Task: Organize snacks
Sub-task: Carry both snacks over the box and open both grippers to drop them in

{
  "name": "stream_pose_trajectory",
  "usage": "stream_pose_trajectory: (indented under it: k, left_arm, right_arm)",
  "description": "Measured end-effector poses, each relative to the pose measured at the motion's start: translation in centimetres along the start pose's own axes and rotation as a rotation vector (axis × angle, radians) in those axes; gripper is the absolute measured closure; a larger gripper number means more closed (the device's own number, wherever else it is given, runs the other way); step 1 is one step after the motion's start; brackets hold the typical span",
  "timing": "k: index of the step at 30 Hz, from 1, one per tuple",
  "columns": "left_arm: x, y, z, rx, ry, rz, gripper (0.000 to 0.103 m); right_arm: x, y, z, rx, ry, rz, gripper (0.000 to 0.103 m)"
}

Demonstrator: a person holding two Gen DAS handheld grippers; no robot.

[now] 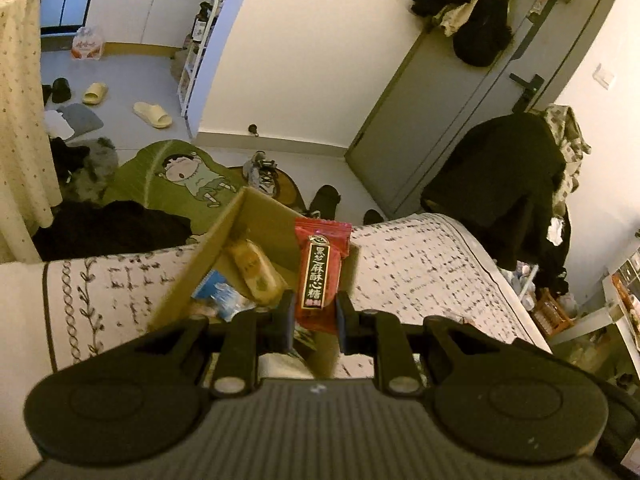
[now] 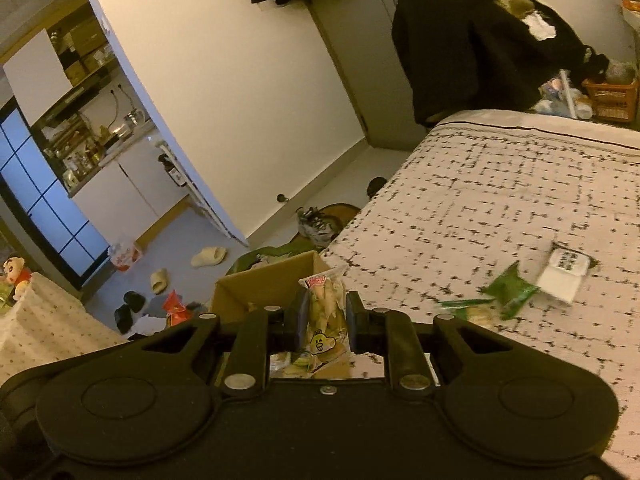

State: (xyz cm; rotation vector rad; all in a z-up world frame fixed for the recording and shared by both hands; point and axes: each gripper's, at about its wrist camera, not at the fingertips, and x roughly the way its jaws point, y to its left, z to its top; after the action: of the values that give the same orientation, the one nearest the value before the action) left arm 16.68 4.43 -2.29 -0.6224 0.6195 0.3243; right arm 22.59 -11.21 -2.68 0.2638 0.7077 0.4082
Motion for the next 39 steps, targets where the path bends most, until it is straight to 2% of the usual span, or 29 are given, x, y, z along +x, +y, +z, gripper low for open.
stream_pose_trajectory:
  k: [19,22,32,39]
  left_arm:
    - [4.3,5.3,1.7,-0.021,0.066,0.029,0.085]
    - [5.2,5.3,1.5,-0.017,0.096,-0.004,0.085]
    - [8.0,6.2,1.5,-0.045,0.145,-0.011,0.082]
    - [7.7,7.3,2.1,-0.085,0.149,-0.012,0.078]
  right_arm:
    - [5.3,4.5,-0.8,-0.03,0.06,0.062,0.083]
    - [6.4,4.5,-0.8,-0.031,0.072,0.055,0.083]
    - [8.9,4.0,-0.6,-0.032,0.096,0.034,0.083]
    - [9.7,4.3,-0.4,-0.027,0.091,0.053,0.083]
